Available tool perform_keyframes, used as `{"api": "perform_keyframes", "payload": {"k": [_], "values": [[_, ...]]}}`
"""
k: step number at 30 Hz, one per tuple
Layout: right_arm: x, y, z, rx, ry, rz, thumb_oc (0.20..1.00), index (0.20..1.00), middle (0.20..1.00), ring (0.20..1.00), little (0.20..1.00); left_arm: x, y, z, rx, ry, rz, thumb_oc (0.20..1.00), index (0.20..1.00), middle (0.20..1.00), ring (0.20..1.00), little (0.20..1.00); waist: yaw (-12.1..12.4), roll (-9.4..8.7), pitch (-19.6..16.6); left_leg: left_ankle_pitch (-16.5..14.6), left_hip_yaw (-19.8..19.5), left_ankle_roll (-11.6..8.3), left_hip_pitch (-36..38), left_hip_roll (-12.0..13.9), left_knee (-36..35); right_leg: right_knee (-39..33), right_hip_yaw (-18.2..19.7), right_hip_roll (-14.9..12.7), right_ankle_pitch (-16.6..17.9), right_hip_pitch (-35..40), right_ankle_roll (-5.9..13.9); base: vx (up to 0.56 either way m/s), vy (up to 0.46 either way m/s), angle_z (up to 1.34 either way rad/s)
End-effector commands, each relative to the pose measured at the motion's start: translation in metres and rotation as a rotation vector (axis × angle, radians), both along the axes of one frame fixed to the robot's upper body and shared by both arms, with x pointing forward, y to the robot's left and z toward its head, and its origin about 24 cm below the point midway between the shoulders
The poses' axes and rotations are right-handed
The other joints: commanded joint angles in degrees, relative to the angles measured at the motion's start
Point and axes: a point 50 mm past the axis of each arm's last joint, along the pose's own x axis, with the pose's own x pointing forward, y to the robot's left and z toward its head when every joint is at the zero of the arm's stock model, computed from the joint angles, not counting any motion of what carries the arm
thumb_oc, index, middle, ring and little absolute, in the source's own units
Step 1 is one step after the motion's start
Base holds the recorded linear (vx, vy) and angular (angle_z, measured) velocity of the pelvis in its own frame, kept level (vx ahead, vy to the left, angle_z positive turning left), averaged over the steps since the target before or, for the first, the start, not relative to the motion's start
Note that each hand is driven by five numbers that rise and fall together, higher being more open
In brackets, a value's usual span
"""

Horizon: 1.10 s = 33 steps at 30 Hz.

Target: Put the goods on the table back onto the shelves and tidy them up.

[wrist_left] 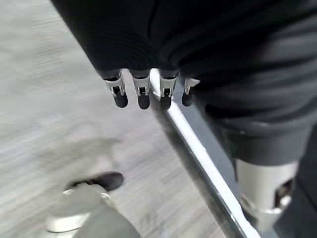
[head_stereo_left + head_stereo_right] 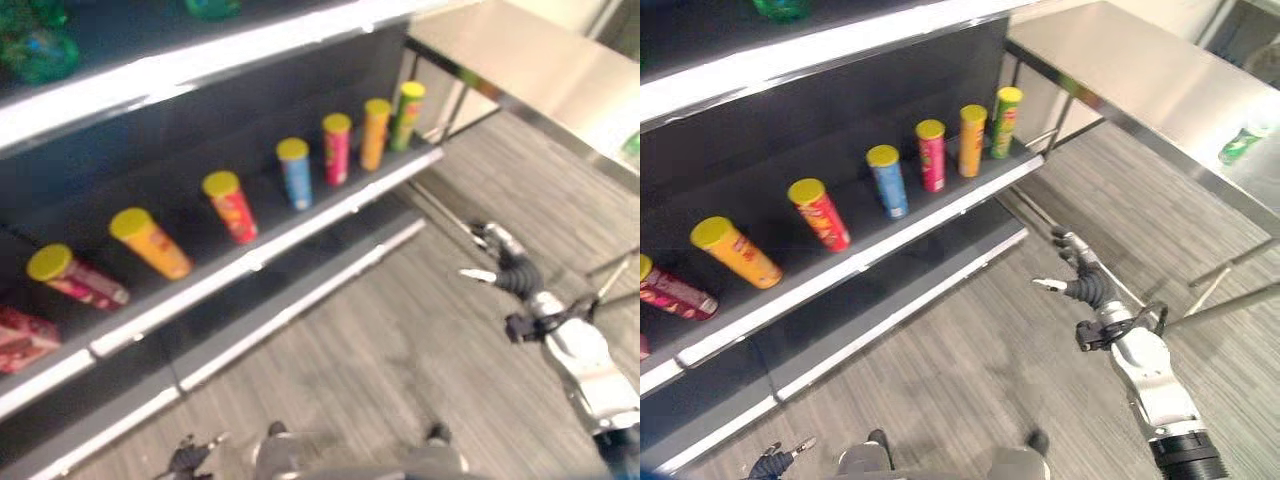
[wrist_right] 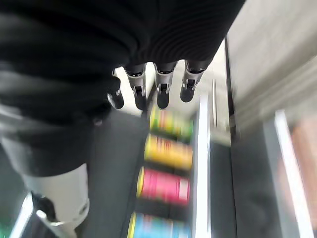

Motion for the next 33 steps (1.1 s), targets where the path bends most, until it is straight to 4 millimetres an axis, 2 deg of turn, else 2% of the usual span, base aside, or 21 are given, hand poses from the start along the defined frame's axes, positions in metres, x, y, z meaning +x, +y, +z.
{"api": "perform_keyframes", "payload": {"k": [1,2,3,4,5,6,7,8,9,10,11,12,13,15,19,24,27,28,29,30,33], "values": [[0.019,-0.018,0.073,-0.204,-0.262,-0.137,1.0,1.0,1.0,1.0,1.0,0.008,0.012,0.013,0.034,-0.098,0.046,1.0,1.0,1.0,1.0,1.0,3.7,-2.16,-1.4,7.2,3.7,-0.31,-1.4,0.7,-6.9,-5.9,-9.2,-8.9,8.1,5.0,5.86,0.13,-0.618,-1.09],[0.02,-0.024,0.078,-0.224,-0.277,-0.173,1.0,1.0,1.0,1.0,1.0,0.01,0.011,0.014,0.034,-0.108,0.049,1.0,1.0,1.0,1.0,1.0,3.2,-1.8,-1.6,8.1,4.4,-1.52,-1.1,2.9,-6.7,-5.9,-9.2,-7.4,6.0,4.8,5.86,0.14,-0.497,-1.4],[0.02,-0.023,0.078,-0.226,-0.278,-0.173,1.0,1.0,1.0,1.0,1.0,0.01,0.011,0.013,0.032,-0.109,0.05,1.0,1.0,1.0,1.0,1.0,3.2,-1.53,-1.6,8.2,4.4,-1.73,-1.1,3.3,-6.7,-5.8,-9.2,-7.1,5.8,4.8,5.86,0.14,-0.332,-1.22],[0.02,-0.027,0.085,-0.224,-0.309,-0.201,1.0,1.0,1.0,1.0,1.0,0.014,0.01,0.014,0.029,-0.122,0.051,1.0,1.0,1.0,1.0,1.0,2.5,-1.21,-1.8,9.1,5.3,-2.58,-0.4,5.3,-6.4,-5.4,-9.4,-5.7,2.8,4.5,5.86,0.14,-0.284,-0.87],[0.021,-0.028,0.092,-0.234,-0.341,-0.217,1.0,1.0,1.0,1.0,1.0,0.018,0.008,0.015,0.018,-0.136,0.055,1.0,1.0,1.0,1.0,1.0,1.8,-0.31,-1.6,10.4,5.5,-3.05,0.1,7.2,-5.6,-5.0,-8.6,-3.5,0.2,4.3,5.16,0.2,-0.397,-0.45],[0.021,-0.029,0.097,-0.264,-0.354,-0.228,1.0,1.0,1.0,1.0,1.0,0.021,0.007,0.015,0.018,-0.139,0.045,1.0,1.0,1.0,1.0,1.0,1.5,0.54,-1.5,13.7,5.5,-4.05,0.5,9.4,-4.0,-5.6,-8.4,-1.1,-1.3,4.8,4.39,0.23,-0.467,-0.37],[0.026,-0.027,0.104,-0.313,-0.369,-0.233,1.0,1.0,1.0,1.0,1.0,0.021,0.005,0.012,0.014,-0.126,0.04,1.0,1.0,1.0,1.0,1.0,1.4,0.9,-1.3,16.2,5.0,-3.4,0.8,10.6,1.1,-7.5,-7.6,2.3,-3.2,5.8,2.44,0.18,-0.359,-0.51],[0.027,-0.026,0.105,-0.315,-0.372,-0.23,1.0,1.0,1.0,1.0,1.0,0.021,0.004,0.012,0.012,-0.128,0.043,1.0,1.0,1.0,1.0,1.0,1.2,1.26,-1.0,16.0,4.8,-3.59,0.6,11.1,1.6,-7.7,-7.6,2.8,-3.3,6.1,2.24,0.22,-0.453,-0.71],[0.037,-0.016,0.104,-0.337,-0.359,-0.202,1.0,1.0,1.0,1.0,1.0,0.018,0.003,0.01,0.013,-0.121,0.065,1.0,1.0,1.0,1.0,1.0,2.9,0.52,-0.7,14.7,-1.5,-1.85,-0.9,7.4,6.2,-9.3,-5.5,4.6,-3.9,6.2,0.84,0.18,-0.363,-0.83],[0.043,-0.007,0.106,-0.342,-0.362,-0.174,1.0,1.0,1.0,1.0,1.0,0.015,0.002,0.008,0.009,-0.116,0.086,1.0,1.0,1.0,1.0,1.0,3.9,-0.27,-0.6,10.6,-6.9,-0.46,-3.4,2.2,8.1,-10.5,-3.7,6.0,-4.5,6.4,0.24,0.18,-0.347,-0.87],[0.044,-0.006,0.106,-0.342,-0.363,-0.172,1.0,1.0,1.0,1.0,1.0,0.015,0.002,0.008,0.008,-0.117,0.088,1.0,1.0,1.0,1.0,1.0,3.7,-0.3,-0.6,10.4,-7.1,-0.34,-3.7,2.2,8.3,-10.5,-3.8,5.9,-4.4,6.3,0.27,0.17,-0.28,-1.17],[0.049,0.003,0.108,-0.328,-0.372,-0.141,1.0,1.0,1.0,1.0,1.0,0.011,0.0,0.005,0.003,-0.1,0.088,1.0,1.0,1.0,1.0,1.0,4.7,-0.85,-0.6,6.0,-10.5,0.99,-4.9,-2.8,7.7,-10.8,-1.8,7.1,-5.0,6.4,-0.29,0.15,-0.171,-1.1],[0.052,0.008,0.109,-0.312,-0.376,-0.124,1.0,1.0,1.0,1.0,1.0,0.008,-0.001,0.004,-0.004,-0.092,0.091,1.0,1.0,1.0,1.0,1.0,5.0,-0.92,-0.5,3.6,-11.6,2.01,-5.1,-5.2,7.3,-10.6,-0.1,7.9,-5.6,6.5,-0.52,0.17,-0.214,-0.96],[0.058,0.015,0.109,-0.284,-0.383,-0.103,1.0,1.0,1.0,1.0,1.0,0.004,-0.007,-0.001,-0.017,-0.059,0.075,1.0,1.0,1.0,1.0,1.0,5.9,-0.78,-0.7,2.7,-12.8,3.75,-5.6,-10.1,3.0,-10.5,1.6,8.6,-5.6,6.0,-1.17,0.17,-0.078,-0.67],[0.062,0.025,0.106,-0.251,-0.383,-0.076,1.0,1.0,1.0,1.0,1.0,-0.001,-0.012,-0.006,-0.029,-0.021,0.045,1.0,1.0,1.0,1.0,1.0,7.2,0.31,-1.4,7.2,-13.9,4.58,-9.2,-16.7,-4.5,-11.1,4.0,12.5,-6.4,7.4,-1.53,0.22,-0.07,-1.09],[0.066,0.038,0.11,-0.226,-0.408,-0.045,1.0,1.0,1.0,1.0,1.0,-0.002,-0.01,-0.006,-0.029,-0.015,0.074,1.0,1.0,1.0,1.0,1.0,9.8,1.19,-1.1,12.9,-10.4,3.56,-14.5,-17.2,-10.0,-11.4,7.0,17.4,-9.6,10.7,-2.55,0.26,-0.031,-0.08],[0.067,0.043,0.113,-0.209,-0.428,-0.035,1.0,1.0,1.0,1.0,1.0,-0.004,-0.007,-0.006,-0.024,-0.012,0.092,1.0,1.0,1.0,1.0,1.0,10.8,0.9,-0.5,14.0,-7.8,3.29,-15.3,-16.4,-11.4,-11.4,7.5,18.2,-11.1,12.8,-2.94,0.3,0.02,-0.28],[0.066,0.047,0.112,-0.189,-0.431,-0.027,1.0,1.0,1.0,1.0,1.0,-0.009,-0.004,-0.006,-0.025,-0.001,0.118,1.0,1.0,1.0,1.0,1.0,10.9,0.11,-1.1,14.1,-4.3,4.1,-14.6,-15.2,-12.4,-11.4,7.5,19.1,-12.6,14.6,-2.8,0.45,0.083,-0.06],[0.064,0.049,0.106,-0.174,-0.423,-0.022,1.0,1.0,1.0,1.0,1.0,-0.016,0.003,-0.005,-0.009,0.016,0.152,1.0,1.0,1.0,1.0,1.0,11.7,-1.03,-1.9,16.6,-1.4,5.82,-13.3,-13.7,-12.9,-10.5,7.6,19.7,-13.0,15.3,-2.78,0.46,0.083,-0.06],[0.064,0.049,0.105,-0.174,-0.423,-0.022,1.0,1.0,1.0,1.0,1.0,-0.017,0.003,-0.005,-0.008,0.017,0.152,1.0,1.0,1.0,1.0,1.0,11.8,-1.08,-1.9,16.6,-1.4,5.82,-13.3,-13.7,-13.0,-10.5,7.7,19.7,-13.1,15.3,-2.78,0.36,0.088,-0.28],[0.062,0.049,0.1,-0.155,-0.427,-0.034,1.0,1.0,1.0,1.0,1.0,-0.024,0.017,-0.002,0.029,0.045,0.177,1.0,1.0,1.0,1.0,1.0,13.3,-5.58,-2.2,14.1,-0.4,8.0,-11.8,-14.0,-10.8,-2.5,7.0,17.6,-13.4,15.3,-1.17,0.36,0.043,-0.62]]}}
